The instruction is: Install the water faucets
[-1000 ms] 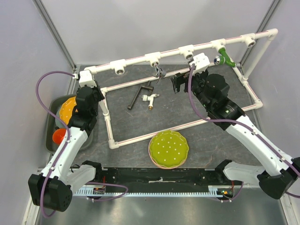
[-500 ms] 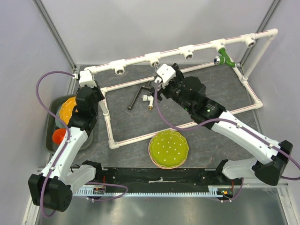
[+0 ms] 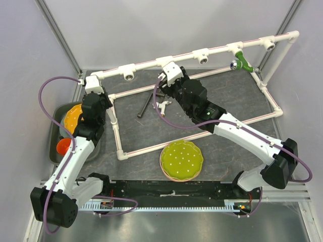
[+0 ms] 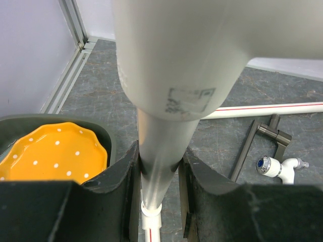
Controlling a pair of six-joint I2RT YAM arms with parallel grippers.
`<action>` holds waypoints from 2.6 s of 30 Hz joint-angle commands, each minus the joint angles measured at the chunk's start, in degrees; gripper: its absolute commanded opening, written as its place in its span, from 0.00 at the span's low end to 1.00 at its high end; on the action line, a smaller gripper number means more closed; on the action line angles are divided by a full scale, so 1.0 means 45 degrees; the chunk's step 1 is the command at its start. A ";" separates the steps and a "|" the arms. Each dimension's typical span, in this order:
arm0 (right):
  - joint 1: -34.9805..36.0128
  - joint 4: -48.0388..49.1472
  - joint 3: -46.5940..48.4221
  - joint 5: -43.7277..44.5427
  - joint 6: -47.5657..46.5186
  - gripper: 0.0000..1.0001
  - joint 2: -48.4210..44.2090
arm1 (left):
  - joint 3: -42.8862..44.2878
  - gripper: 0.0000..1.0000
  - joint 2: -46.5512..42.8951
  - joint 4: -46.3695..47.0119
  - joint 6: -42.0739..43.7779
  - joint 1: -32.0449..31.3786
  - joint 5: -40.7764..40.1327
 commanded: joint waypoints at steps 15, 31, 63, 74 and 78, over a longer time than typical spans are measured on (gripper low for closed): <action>-0.1339 0.4785 -0.1573 -0.4449 1.3981 0.28 -0.0168 | 0.0405 0.02 0.0070 0.0183 -0.1560 -0.0133 0.0744; -0.1849 1.6157 -0.4510 -0.2346 2.5464 0.30 0.1431 | 0.0405 0.02 0.0011 0.0183 -0.1541 -0.0133 0.0706; -0.1927 -0.0518 -0.1856 -0.2089 0.7170 0.98 -0.4213 | 0.0386 0.02 0.0050 0.0163 -0.1599 -0.0133 0.0783; -0.1751 -0.0346 -0.0272 -0.3942 0.8178 0.82 -0.2318 | 0.0386 0.02 -0.0008 0.0163 -0.1560 -0.0133 0.0744; -0.1751 0.0241 -0.0467 -0.3886 0.9058 0.72 -0.1907 | 0.0386 0.02 -0.0008 0.0163 -0.1560 -0.0133 0.0764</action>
